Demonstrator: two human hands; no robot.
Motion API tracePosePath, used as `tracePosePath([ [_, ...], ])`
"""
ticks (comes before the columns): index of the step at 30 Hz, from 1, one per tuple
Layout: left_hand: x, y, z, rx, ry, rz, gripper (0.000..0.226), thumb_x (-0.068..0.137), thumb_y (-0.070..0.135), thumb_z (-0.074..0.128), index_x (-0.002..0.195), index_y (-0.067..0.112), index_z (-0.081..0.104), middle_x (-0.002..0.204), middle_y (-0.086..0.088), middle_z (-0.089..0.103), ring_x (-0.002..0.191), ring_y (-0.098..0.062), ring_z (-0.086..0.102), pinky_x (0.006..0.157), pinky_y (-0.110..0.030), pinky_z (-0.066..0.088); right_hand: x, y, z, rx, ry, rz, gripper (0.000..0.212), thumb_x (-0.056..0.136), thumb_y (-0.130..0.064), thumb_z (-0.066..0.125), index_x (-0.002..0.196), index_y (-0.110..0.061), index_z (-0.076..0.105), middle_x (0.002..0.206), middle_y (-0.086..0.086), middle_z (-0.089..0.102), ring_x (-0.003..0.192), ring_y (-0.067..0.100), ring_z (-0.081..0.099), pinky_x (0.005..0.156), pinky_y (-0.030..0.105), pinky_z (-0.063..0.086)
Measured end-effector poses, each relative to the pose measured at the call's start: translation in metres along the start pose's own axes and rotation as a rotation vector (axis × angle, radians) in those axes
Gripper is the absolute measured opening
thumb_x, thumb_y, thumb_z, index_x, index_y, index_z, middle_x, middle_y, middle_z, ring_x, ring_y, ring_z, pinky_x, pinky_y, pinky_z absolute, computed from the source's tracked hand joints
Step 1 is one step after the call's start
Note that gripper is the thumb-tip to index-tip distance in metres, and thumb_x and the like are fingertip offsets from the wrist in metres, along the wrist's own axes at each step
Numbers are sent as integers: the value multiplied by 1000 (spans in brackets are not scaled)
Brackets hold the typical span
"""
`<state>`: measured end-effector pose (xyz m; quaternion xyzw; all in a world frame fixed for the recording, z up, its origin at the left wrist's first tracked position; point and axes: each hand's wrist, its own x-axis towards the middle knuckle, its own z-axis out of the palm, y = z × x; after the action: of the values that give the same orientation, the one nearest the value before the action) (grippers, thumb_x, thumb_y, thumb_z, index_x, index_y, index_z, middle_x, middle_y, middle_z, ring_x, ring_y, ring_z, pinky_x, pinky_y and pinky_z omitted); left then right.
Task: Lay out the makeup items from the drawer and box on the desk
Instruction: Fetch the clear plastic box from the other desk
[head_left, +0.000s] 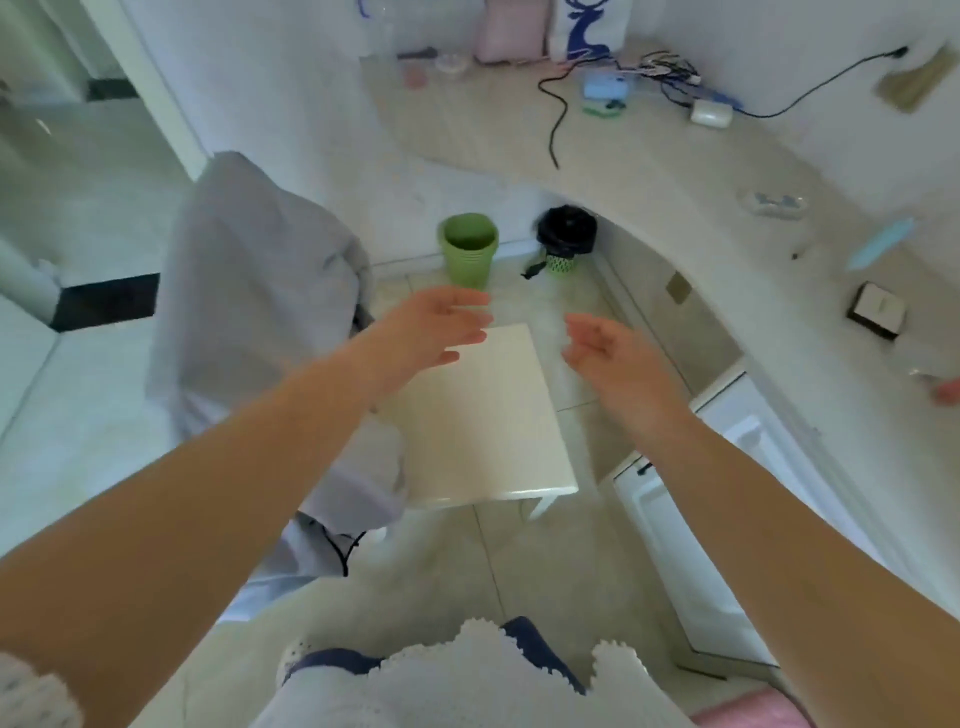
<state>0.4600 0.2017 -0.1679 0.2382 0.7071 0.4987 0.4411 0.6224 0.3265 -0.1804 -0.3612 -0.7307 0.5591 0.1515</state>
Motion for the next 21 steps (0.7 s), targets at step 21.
tracePosePath([
  [21, -202, -150, -457, -107, 467, -98, 40, 91, 29, 60, 130, 22, 53, 120, 3, 64, 108, -8, 62, 101, -32, 46, -11, -156, 511, 110, -511, -19, 27, 91, -16, 59, 109, -35, 56, 108, -14, 58, 117, 11, 54, 108, 41, 39],
])
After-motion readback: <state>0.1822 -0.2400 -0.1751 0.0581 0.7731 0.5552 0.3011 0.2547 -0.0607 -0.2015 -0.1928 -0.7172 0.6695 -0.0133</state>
